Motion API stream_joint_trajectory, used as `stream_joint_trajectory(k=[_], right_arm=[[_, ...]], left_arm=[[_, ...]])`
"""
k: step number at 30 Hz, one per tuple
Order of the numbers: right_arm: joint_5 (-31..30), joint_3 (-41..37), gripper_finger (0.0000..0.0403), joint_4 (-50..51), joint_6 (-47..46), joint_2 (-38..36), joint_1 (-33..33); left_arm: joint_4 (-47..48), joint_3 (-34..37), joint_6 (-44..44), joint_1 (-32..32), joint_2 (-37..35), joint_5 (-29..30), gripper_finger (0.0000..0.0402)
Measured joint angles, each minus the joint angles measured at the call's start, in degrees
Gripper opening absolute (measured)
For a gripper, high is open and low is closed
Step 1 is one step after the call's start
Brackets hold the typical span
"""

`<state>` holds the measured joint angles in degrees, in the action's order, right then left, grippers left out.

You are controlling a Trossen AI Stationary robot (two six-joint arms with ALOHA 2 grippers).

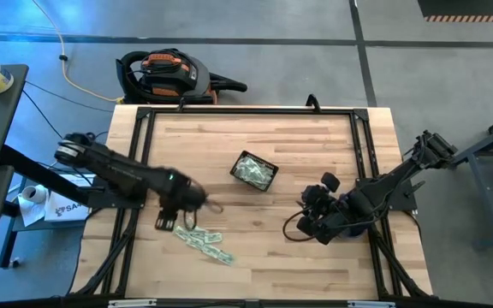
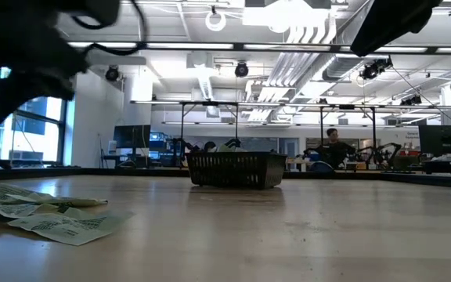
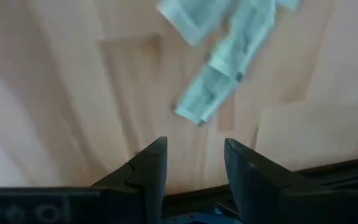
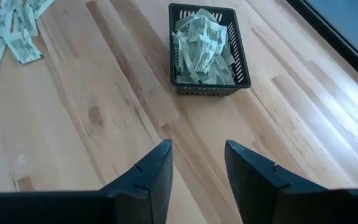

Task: Pick and place Stevia / Truvia into bins
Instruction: Put the stevia packet into the black bin

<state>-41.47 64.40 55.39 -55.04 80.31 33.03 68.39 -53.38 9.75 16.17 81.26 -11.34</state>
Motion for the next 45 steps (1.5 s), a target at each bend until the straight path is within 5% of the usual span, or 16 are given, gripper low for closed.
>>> stream_joint_trajectory(k=[7, 17, 23, 33, 39, 45], right_arm=[[1.9, 0.0, 0.0138, 0.1, 0.1, 0.0, -0.8], [3.1, 0.0, 0.0138, 0.1, -0.5, 0.0, -1.3], [4.0, 0.0, 0.0138, 0.1, -1.9, 0.0, -1.3], [3.9, 0.0, 0.0138, 1.3, -3.9, 0.0, -1.3], [1.4, 0.0, 0.0138, 1.1, -7.1, 0.0, -0.6], [-1.4, 0.1, 0.0138, 0.4, -9.4, -0.2, 1.4]], left_arm=[[-8.9, 5.6, 6.0, 9.7, 0.0, 3.5, 0.0233], [-22.4, 14.7, 10.3, 10.1, 0.0, 6.2, 0.0239], [-25.1, 17.8, 13.1, 10.1, -0.2, 5.7, 0.0194], [-24.3, 17.3, 15.1, 10.1, -0.1, 11.9, 0.0023], [-22.1, 10.0, 15.4, 5.3, 0.1, 22.9, 0.004], [-22.1, -1.1, 2.9, -6.9, 0.2, 29.7, 0.002]])
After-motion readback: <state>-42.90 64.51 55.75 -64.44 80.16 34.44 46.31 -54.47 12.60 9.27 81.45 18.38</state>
